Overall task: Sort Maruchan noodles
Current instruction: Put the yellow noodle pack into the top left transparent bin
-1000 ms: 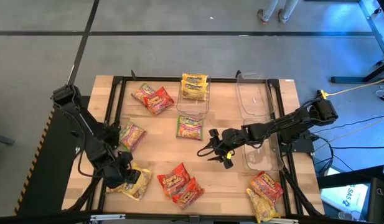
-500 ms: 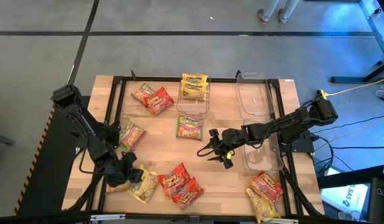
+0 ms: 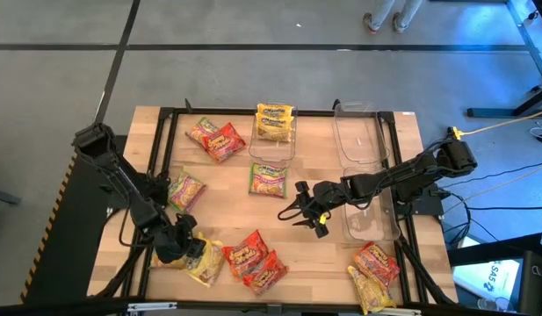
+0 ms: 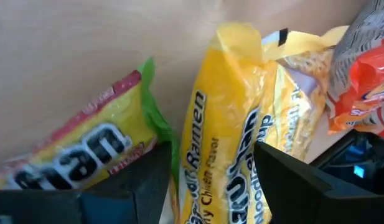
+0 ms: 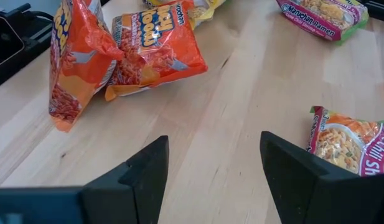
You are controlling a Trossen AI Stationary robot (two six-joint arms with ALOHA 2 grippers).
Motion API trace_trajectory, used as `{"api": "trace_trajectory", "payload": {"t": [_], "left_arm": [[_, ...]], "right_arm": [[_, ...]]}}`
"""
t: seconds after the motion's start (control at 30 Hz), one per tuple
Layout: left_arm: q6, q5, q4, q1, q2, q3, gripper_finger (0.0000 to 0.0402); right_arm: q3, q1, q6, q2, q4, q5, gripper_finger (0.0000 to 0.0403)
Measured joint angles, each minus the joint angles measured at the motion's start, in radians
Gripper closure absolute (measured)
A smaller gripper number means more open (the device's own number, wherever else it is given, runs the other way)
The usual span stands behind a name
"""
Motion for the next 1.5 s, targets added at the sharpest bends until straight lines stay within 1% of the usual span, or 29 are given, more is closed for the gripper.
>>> {"api": "trace_trajectory", "payload": {"t": [0.13, 0.23, 0.37, 0.43, 0.53, 0.87, 1.0, 1.13, 1.23, 1.33, 1.4, 1.5], "left_arm": [[0.072, 0.014, 0.111, 0.035, 0.062, 0.0, 0.0179], [0.105, 0.05, 0.174, 0.052, 0.09, 0.0, 0.0179], [0.145, 0.065, 0.194, 0.062, 0.099, 0.0, 0.0181], [0.18, 0.059, 0.195, 0.067, 0.1, 0.0, 0.0191], [0.222, 0.048, 0.196, 0.072, 0.091, 0.0, 0.022], [0.275, 0.03, 0.232, 0.072, 0.088, 0.0, 0.0345], [0.298, 0.05, 0.233, 0.072, 0.088, 0.0, 0.0391], [0.302, 0.057, 0.23, 0.072, 0.088, 0.002, 0.0399], [0.319, 0.083, 0.197, 0.078, 0.081, 0.023, 0.0401], [0.343, 0.096, 0.106, 0.091, 0.048, 0.067, 0.0401], [0.374, 0.093, 0.0, 0.102, 0.019, 0.113, 0.0401], [0.404, 0.09, -0.217, 0.118, -0.016, 0.2, 0.0401]], "right_arm": [[0.0, 0.0, 0.0, 0.0, 0.0, 0.0, 0.0182], [0.0, 0.0, 0.0, 0.0, 0.0, 0.0, 0.0182], [0.0, 0.0, 0.0, 0.0, 0.0, 0.0, 0.0182], [0.0, 0.0, 0.0, 0.0, 0.0, 0.0, 0.0182], [0.0, 0.0, 0.0, 0.0, 0.0, 0.0, 0.0182], [0.0, 0.0, 0.0, 0.0, 0.001, 0.001, 0.0182], [0.0, 0.0, 0.0, 0.0, 0.001, 0.001, 0.0182], [0.0, 0.0, 0.0, 0.0, 0.002, 0.003, 0.0182], [0.0, 0.0, 0.0, 0.0, 0.003, 0.023, 0.0182], [0.001, 0.0, 0.001, 0.0, 0.003, 0.057, 0.0182], [0.004, 0.0, 0.0, 0.0, 0.003, 0.084, 0.0182], [0.019, 0.0, 0.0, 0.0, 0.003, 0.141, 0.0182]]}}
